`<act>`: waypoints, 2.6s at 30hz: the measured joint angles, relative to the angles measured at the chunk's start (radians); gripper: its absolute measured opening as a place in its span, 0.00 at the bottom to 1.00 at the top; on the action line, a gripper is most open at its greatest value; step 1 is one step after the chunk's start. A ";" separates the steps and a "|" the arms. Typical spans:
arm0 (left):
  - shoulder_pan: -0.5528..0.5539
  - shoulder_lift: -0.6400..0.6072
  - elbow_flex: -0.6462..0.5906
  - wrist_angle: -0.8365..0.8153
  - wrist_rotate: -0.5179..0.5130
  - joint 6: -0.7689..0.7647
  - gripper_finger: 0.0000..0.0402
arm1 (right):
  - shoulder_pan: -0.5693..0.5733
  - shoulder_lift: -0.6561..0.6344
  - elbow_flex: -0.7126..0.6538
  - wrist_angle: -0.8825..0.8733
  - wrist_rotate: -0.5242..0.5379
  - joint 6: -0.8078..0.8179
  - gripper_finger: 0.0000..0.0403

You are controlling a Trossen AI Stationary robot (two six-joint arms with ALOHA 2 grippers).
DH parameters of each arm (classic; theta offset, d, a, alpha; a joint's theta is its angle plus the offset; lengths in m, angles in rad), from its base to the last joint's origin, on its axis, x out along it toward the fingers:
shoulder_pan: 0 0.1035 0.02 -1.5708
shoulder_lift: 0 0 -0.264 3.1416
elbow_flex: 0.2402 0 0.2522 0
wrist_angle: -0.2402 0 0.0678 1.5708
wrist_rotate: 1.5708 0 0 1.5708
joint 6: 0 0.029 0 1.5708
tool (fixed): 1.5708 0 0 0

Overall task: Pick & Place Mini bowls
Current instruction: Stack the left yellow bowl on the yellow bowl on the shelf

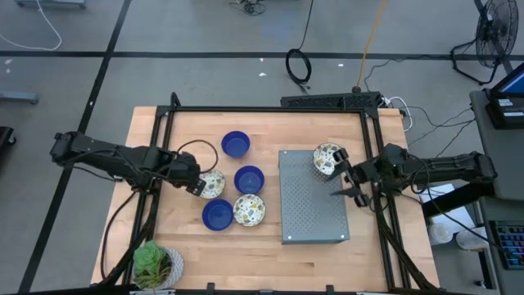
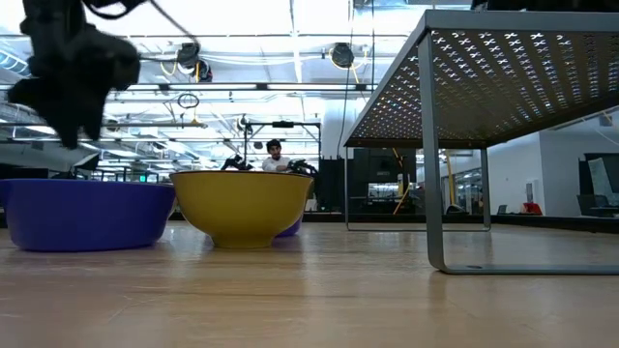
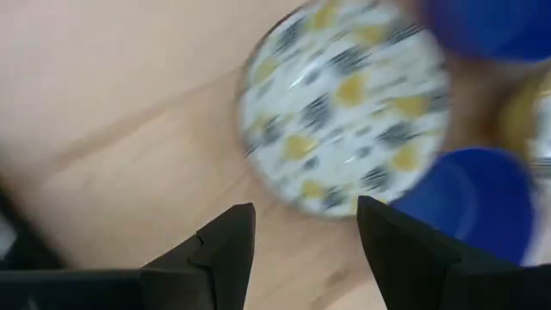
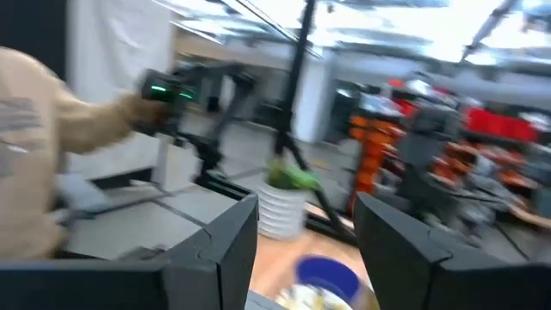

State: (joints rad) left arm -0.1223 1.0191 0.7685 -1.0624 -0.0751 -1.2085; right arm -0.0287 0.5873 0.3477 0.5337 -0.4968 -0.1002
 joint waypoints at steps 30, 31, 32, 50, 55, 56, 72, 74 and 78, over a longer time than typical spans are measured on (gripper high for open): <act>0.013 0.300 -0.002 0.042 -0.077 -0.260 0.52 | -0.040 0.000 0.000 -0.076 0.047 -0.043 0.45; 0.013 0.300 -0.002 0.061 -0.101 -0.259 0.52 | -0.040 0.000 0.000 -0.076 0.047 -0.043 0.45; 0.013 0.300 -0.002 0.079 -0.120 -0.252 0.52 | -0.040 0.000 0.000 -0.078 0.047 -0.041 0.45; 0.080 0.300 -0.042 0.169 -0.188 -0.124 0.52 | -0.040 0.000 0.000 -0.152 0.047 -0.032 0.45; 0.090 0.300 -0.042 0.192 -0.147 -0.083 0.52 | -0.040 0.000 0.000 -0.144 0.049 -0.051 0.45; 0.094 0.300 -0.042 0.193 -0.132 -0.081 0.52 | -0.039 0.000 0.000 -0.143 0.049 -0.052 0.45; 0.151 0.304 -0.078 0.201 -0.062 -0.059 0.52 | -0.040 0.000 0.000 -0.143 0.050 -0.051 0.45; 0.151 0.304 -0.088 0.204 -0.057 -0.057 0.52 | -0.039 0.000 0.000 -0.143 0.050 -0.051 0.45; 0.150 0.304 -0.095 0.204 -0.056 -0.057 0.52 | -0.040 0.000 0.000 -0.143 0.051 -0.051 0.45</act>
State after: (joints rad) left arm 0.0281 1.3231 0.6731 -0.8586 -0.1310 -1.2656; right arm -0.0685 0.5875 0.3477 0.3912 -0.4461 -0.1509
